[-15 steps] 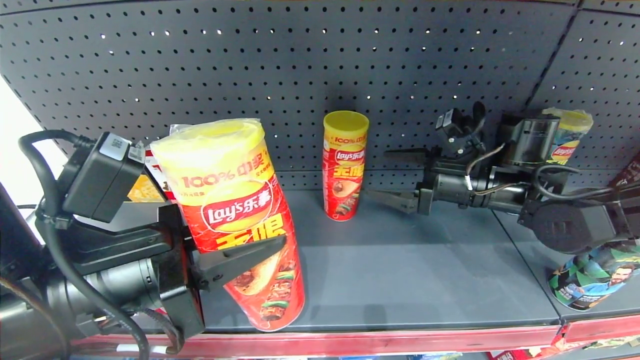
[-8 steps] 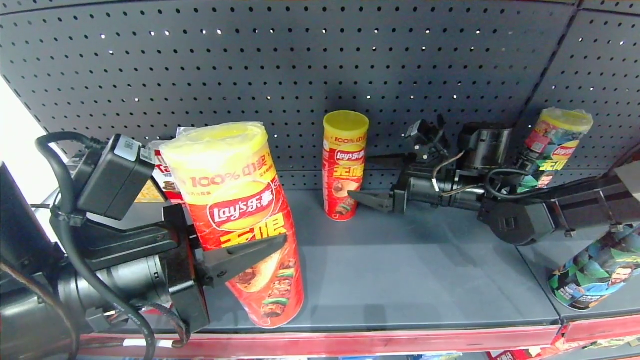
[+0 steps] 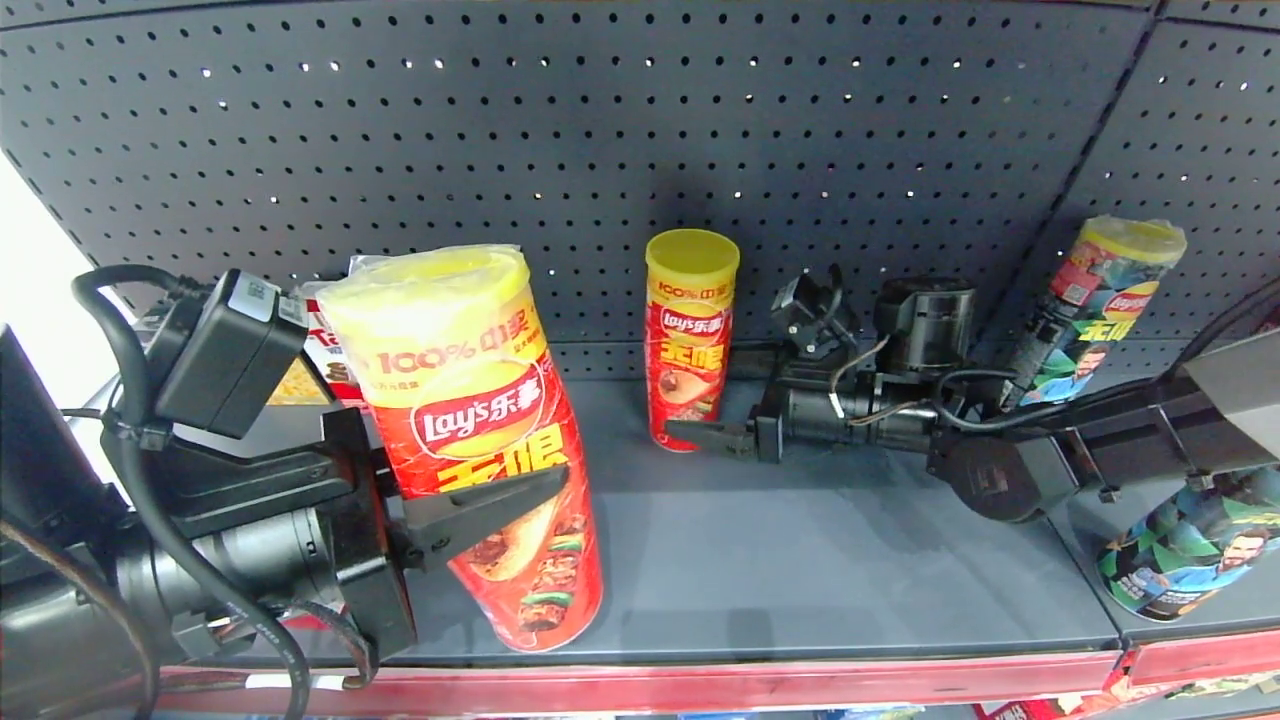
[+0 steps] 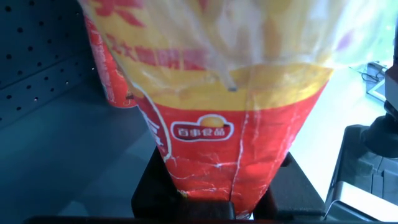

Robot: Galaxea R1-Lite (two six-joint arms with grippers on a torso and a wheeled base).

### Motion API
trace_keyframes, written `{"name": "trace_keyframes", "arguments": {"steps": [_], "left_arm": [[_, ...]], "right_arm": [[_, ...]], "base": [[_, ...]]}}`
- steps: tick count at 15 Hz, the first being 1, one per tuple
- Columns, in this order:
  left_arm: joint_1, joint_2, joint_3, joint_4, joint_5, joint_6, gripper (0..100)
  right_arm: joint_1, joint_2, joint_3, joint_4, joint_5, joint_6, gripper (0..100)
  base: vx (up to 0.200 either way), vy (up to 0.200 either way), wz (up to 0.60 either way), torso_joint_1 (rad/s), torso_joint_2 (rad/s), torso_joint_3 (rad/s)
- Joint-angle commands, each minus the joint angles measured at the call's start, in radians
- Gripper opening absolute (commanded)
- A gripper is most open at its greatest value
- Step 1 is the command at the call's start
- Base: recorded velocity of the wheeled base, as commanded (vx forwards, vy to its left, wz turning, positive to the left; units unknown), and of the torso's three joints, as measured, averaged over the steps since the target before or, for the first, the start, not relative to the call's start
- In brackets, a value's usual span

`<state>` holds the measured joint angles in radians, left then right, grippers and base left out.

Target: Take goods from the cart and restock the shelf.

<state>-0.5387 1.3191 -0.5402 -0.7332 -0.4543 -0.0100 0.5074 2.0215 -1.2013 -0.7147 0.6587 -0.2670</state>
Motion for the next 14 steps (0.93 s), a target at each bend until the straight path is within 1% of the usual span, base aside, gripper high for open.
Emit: {"name": "trace_keyframes", "arguments": {"steps": [1,3,5,8,9,10,12,14], "left_arm": [[0.000,-0.003,0.000,0.000,0.000,-0.001,0],[-0.001,-0.001,0.000,0.000,0.000,-0.001,0],[-0.001,-0.003,0.000,0.000,0.000,-0.001,0],[-0.001,-0.003,0.002,0.000,0.002,-0.001,0],[0.000,-0.001,0.002,0.000,0.000,-0.001,0],[0.000,0.000,0.000,0.000,0.000,-0.001,0],[0.002,0.000,0.005,0.000,0.002,-0.001,0],[0.016,0.002,0.008,0.000,0.000,-0.001,0]], "right_arm": [[0.010,-0.052,0.063,-0.002,-0.018,-0.003,100],[0.005,-0.073,0.111,-0.031,-0.045,-0.003,100],[0.003,-0.063,0.108,-0.040,-0.082,0.000,100],[0.003,-0.017,0.043,-0.042,-0.108,0.020,100],[0.006,0.006,0.002,-0.043,-0.108,0.042,100],[0.010,0.037,-0.044,-0.057,-0.117,0.063,100],[0.010,0.079,-0.093,-0.086,-0.122,0.088,100],[0.016,0.115,-0.152,-0.086,-0.122,0.100,100]], "base": [[0.000,0.000,0.00,0.000,0.00,0.000],[0.000,0.000,0.00,0.000,0.00,0.000],[0.000,0.000,0.00,0.000,0.00,0.000],[0.000,0.000,0.00,0.000,0.00,0.000],[0.000,0.000,0.00,0.000,0.00,0.000],[0.000,0.000,0.00,0.000,0.00,0.000],[0.000,0.000,0.00,0.000,0.00,0.000],[0.000,0.000,0.00,0.000,0.00,0.000]]}}
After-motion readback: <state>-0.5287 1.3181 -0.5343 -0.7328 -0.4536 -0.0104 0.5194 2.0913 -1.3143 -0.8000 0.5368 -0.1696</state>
